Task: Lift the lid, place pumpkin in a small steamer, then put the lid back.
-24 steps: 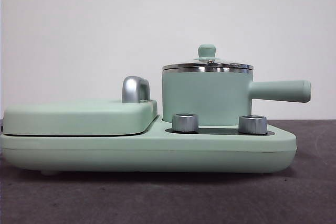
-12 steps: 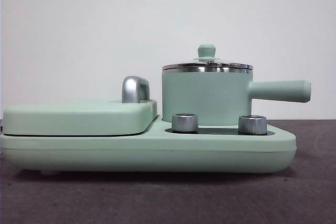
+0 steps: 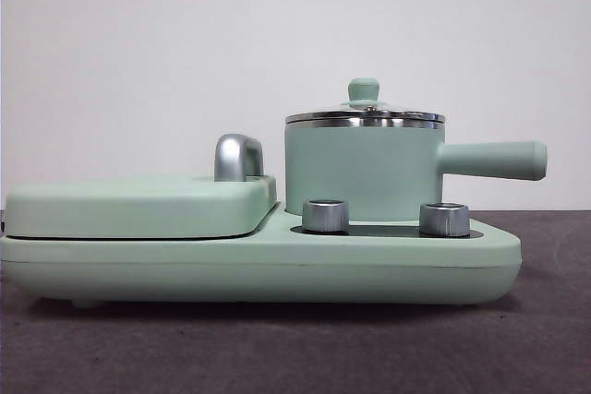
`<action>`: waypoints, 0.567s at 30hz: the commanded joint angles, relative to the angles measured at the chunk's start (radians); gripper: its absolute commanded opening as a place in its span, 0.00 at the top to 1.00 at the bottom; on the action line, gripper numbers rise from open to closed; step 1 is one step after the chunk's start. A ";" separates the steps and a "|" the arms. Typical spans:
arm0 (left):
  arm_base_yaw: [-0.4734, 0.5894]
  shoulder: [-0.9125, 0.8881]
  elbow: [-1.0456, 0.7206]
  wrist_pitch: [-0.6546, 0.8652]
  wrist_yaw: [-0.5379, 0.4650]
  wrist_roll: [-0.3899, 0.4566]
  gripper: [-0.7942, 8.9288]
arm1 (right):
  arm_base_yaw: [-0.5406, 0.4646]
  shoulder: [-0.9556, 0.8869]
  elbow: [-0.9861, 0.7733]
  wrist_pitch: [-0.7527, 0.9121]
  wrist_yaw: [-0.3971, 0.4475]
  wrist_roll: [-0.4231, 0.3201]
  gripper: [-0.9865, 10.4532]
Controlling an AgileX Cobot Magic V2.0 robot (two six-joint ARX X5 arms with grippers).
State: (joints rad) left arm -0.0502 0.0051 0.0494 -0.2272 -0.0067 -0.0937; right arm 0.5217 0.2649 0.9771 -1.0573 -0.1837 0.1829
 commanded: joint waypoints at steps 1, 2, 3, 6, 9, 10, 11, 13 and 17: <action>0.000 -0.002 -0.028 0.016 -0.014 -0.004 0.90 | 0.006 0.000 0.011 0.011 0.000 -0.008 0.89; 0.000 -0.002 -0.033 0.029 -0.018 -0.005 0.90 | 0.006 0.000 0.011 0.010 0.000 -0.008 0.89; 0.000 -0.002 -0.037 0.036 -0.021 -0.004 0.90 | 0.006 0.000 0.011 0.011 0.000 -0.008 0.89; 0.000 -0.002 -0.037 0.035 -0.025 -0.004 0.90 | 0.006 0.000 0.011 0.011 0.001 -0.008 0.89; 0.000 -0.002 -0.037 0.039 -0.024 -0.002 0.90 | 0.006 0.000 0.011 0.011 0.000 -0.008 0.89; 0.000 -0.002 -0.037 0.041 -0.024 -0.001 0.90 | 0.006 0.000 0.011 0.011 0.000 -0.008 0.89; 0.000 -0.002 -0.037 0.040 -0.024 -0.001 0.90 | 0.006 0.000 0.011 0.010 0.000 -0.008 0.89; 0.000 -0.002 -0.037 0.040 -0.024 -0.001 0.90 | 0.006 0.000 0.011 0.011 0.000 -0.008 0.89; 0.000 -0.002 -0.036 0.040 -0.024 -0.001 0.90 | 0.006 0.000 0.011 0.011 0.000 -0.008 0.89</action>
State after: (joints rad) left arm -0.0502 0.0051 0.0322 -0.1825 -0.0269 -0.0948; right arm 0.5217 0.2649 0.9771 -1.0573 -0.1837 0.1829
